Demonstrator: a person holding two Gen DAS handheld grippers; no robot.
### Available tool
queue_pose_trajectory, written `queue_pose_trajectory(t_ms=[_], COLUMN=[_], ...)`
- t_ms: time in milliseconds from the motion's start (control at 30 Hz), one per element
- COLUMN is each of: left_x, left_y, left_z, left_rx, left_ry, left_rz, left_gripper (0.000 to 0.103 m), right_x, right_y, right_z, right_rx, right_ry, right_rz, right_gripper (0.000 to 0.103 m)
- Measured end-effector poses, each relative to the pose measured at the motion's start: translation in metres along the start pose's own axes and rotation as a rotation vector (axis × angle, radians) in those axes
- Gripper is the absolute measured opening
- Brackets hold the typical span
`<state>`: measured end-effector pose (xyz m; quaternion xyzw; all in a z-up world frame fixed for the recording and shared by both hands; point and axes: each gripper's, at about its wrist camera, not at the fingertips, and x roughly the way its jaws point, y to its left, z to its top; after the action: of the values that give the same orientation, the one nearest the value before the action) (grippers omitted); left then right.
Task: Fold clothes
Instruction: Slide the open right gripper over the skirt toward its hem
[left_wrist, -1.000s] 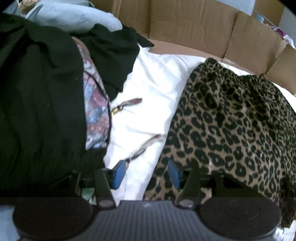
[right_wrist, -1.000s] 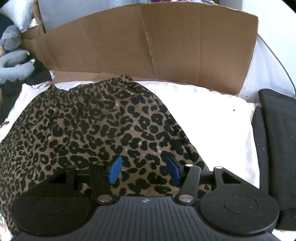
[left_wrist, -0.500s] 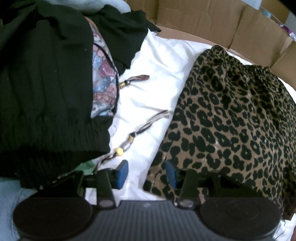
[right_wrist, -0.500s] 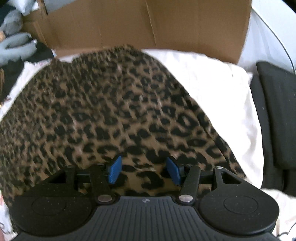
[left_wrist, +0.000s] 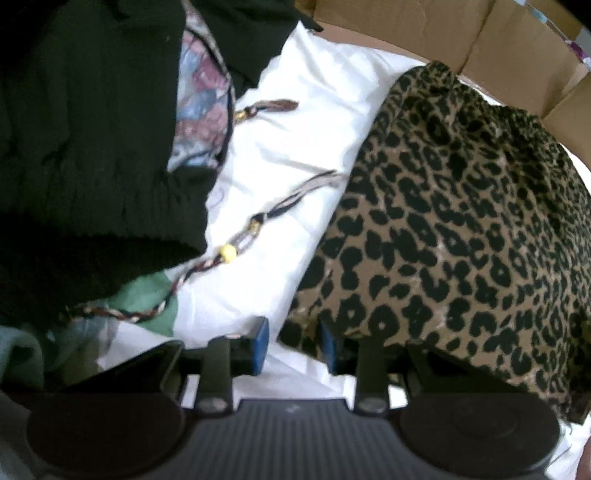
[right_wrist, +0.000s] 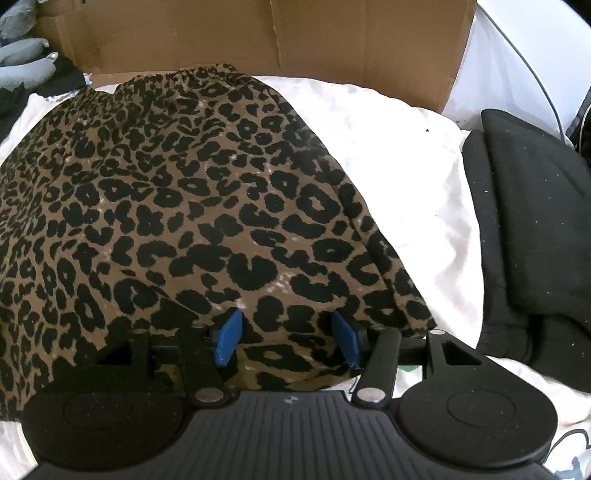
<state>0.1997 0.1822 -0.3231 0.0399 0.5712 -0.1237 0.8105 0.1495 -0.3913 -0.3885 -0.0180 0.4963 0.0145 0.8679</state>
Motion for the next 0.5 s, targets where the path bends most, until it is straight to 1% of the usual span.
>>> queue_pose_trajectory(t_ms=[133, 233, 300, 367, 433, 500], left_x=[0.000, -0.005, -0.010, -0.015, -0.019, -0.016], left_y=[-0.001, 0.001, 0.004, 0.005, 0.004, 0.004], left_z=[-0.003, -0.004, -0.005, -0.005, -0.007, -0.008], left_rx=[0.012, -0.008, -0.035, -0.051, -0.052, -0.057], left_ry=[-0.004, -0.001, -0.009, -0.028, -0.049, -0.045], left_rz=[0.003, 0.007, -0.004, -0.021, -0.023, -0.024], left_gripper=[0.034, 0.032, 0.030, 0.030, 0.030, 0.030], right_x=[-0.001, -0.002, -0.003, -0.005, -0.007, -0.009], right_y=[-0.009, -0.017, -0.020, -0.022, -0.025, -0.030], right_z=[-0.001, -0.002, -0.003, -0.003, -0.004, -0.006], right_rx=[0.006, 0.023, 0.024, 0.024, 0.034, 0.047], right_ry=[0.005, 0.015, 0.024, 0.033, 0.042, 0.044], right_rz=[-0.035, -0.061, -0.078, -0.093, -0.118, -0.130], right_gripper=[0.060, 0.060, 0.060, 0.060, 0.060, 0.060])
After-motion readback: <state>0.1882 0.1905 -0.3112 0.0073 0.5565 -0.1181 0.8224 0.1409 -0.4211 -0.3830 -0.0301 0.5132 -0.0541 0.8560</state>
